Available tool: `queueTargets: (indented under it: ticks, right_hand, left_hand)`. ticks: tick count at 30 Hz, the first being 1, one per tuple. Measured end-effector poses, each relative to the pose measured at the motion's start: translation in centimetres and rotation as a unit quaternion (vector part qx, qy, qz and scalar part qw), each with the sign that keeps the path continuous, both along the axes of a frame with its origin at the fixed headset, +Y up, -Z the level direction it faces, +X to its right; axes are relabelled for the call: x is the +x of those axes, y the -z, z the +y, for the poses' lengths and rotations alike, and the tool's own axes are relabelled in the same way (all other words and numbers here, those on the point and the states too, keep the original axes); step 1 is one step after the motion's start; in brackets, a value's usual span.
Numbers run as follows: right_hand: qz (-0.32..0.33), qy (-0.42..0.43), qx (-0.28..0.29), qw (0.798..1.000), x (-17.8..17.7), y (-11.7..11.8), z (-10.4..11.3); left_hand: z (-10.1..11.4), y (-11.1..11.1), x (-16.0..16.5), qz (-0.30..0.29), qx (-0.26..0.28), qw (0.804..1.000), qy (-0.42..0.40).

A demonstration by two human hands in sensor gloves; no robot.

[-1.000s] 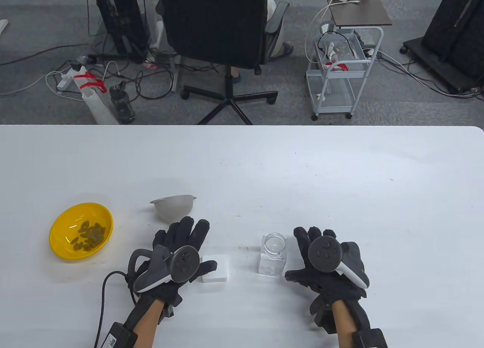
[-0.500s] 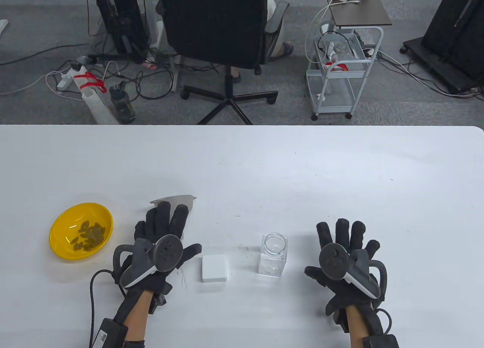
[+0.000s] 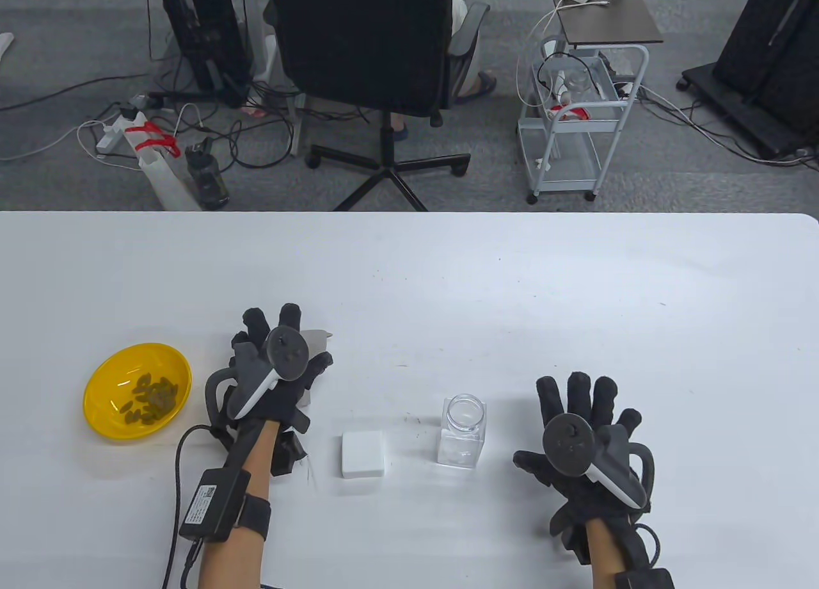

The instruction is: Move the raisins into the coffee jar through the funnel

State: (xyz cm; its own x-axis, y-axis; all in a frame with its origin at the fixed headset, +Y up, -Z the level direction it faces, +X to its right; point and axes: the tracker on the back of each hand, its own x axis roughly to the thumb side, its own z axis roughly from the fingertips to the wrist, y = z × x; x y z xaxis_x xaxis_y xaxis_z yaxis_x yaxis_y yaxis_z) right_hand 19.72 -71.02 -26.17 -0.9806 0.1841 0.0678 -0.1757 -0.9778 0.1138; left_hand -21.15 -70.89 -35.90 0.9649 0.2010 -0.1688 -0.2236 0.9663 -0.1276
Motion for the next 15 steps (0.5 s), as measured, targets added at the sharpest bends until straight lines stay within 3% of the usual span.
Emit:
queueTargets:
  ticks: [6,15]
  right_hand:
    - [0.000,-0.001,0.001,1.000,-0.1,0.0,-0.1]
    - [0.006,0.005,0.014,1.000,-0.3,0.0,0.0]
  left_hand:
    - [-0.9,0.6,0.2,0.019,0.012,0.998,0.052]
    - [0.2,-0.5,-0.1,0.003,0.057,0.998,0.014]
